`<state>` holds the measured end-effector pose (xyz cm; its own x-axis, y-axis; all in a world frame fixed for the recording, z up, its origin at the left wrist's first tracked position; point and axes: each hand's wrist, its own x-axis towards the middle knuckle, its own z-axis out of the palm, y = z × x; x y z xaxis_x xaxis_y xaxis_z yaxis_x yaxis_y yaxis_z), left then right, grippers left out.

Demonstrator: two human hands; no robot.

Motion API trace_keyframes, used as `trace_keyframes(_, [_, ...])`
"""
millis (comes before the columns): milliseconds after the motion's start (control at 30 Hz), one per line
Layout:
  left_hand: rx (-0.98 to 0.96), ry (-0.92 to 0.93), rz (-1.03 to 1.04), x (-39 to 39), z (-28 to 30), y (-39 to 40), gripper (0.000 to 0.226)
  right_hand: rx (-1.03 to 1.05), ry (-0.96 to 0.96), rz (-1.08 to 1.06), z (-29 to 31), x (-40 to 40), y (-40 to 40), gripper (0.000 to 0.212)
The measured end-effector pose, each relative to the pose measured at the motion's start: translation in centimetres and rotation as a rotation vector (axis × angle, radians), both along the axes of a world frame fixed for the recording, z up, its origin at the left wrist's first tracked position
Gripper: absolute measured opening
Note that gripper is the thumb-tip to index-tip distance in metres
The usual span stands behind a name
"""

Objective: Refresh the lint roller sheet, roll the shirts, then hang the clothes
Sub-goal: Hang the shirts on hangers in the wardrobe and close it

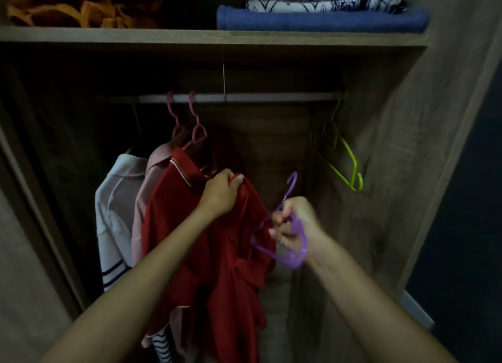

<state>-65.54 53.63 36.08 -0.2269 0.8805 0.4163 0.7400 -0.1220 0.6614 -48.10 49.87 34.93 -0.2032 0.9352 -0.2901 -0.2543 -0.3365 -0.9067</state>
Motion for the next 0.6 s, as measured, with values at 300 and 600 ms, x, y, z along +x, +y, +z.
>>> trace_keyframes(300, [-0.280,-0.245,-0.382,0.0,1.1,-4.0,0.042,0.132,-0.010,-0.486,-2.9,-3.7,2.9,0.084])
trace_keyframes(600, [-0.414,0.252,-0.471,1.2,0.9,-5.8,0.017,0.197,-0.132,-0.699,-2.9,-5.2,3.4,0.061])
